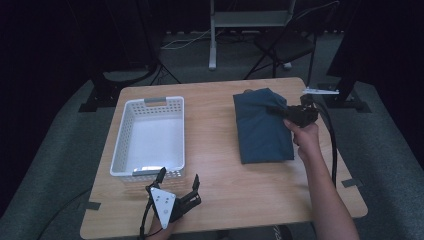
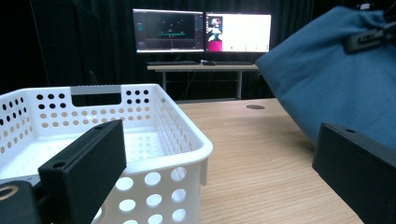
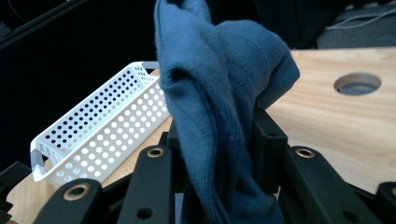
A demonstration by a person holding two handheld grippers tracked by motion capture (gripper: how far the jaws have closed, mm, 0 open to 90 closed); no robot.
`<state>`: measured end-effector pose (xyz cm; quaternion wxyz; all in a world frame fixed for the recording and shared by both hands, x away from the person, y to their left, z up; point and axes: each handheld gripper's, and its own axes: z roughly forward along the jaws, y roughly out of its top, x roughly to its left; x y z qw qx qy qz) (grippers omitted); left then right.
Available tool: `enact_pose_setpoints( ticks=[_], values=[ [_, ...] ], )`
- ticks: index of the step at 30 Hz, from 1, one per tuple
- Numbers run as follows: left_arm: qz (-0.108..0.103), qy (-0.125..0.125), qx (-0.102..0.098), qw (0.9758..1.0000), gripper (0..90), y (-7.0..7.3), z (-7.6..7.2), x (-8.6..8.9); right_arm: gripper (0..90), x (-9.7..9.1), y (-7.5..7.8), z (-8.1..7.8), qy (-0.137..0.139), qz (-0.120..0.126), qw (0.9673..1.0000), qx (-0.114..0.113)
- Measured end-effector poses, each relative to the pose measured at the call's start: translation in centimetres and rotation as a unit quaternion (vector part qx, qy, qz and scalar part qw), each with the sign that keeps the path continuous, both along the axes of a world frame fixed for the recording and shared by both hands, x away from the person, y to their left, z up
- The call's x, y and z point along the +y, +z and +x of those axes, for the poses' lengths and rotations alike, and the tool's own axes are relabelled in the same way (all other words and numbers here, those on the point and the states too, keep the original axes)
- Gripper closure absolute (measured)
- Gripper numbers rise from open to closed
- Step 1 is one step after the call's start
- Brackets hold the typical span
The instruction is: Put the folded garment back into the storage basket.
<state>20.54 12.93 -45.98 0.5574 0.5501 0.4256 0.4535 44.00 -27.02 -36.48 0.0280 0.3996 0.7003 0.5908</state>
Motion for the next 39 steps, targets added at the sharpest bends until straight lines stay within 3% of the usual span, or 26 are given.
enact_pose_setpoints(
  ticks=[6,10,15,39],
  values=[
    [0.0,0.0,0.001,1.0,4.2,0.0,0.0,0.0,67.1,-0.2,1.8,-0.8,-0.005,0.0,0.9998,-0.017],
    [0.0,0.0,0.001,1.0,4.2,0.0,0.0,0.0,67.1,-0.7,3.9,-1.6,-0.005,0.018,0.9992,-0.034],
    [0.0,0.0,0.001,1.0,4.2,0.0,0.0,0.0,67.0,-0.9,5.3,-2.6,-0.006,0.021,0.9984,-0.053],
    [0.0,0.0,0.0,1.0,4.2,0.0,0.0,0.0,66.9,1.1,4.9,-2.2,0.012,0.042,0.998,-0.045]
  ],
)
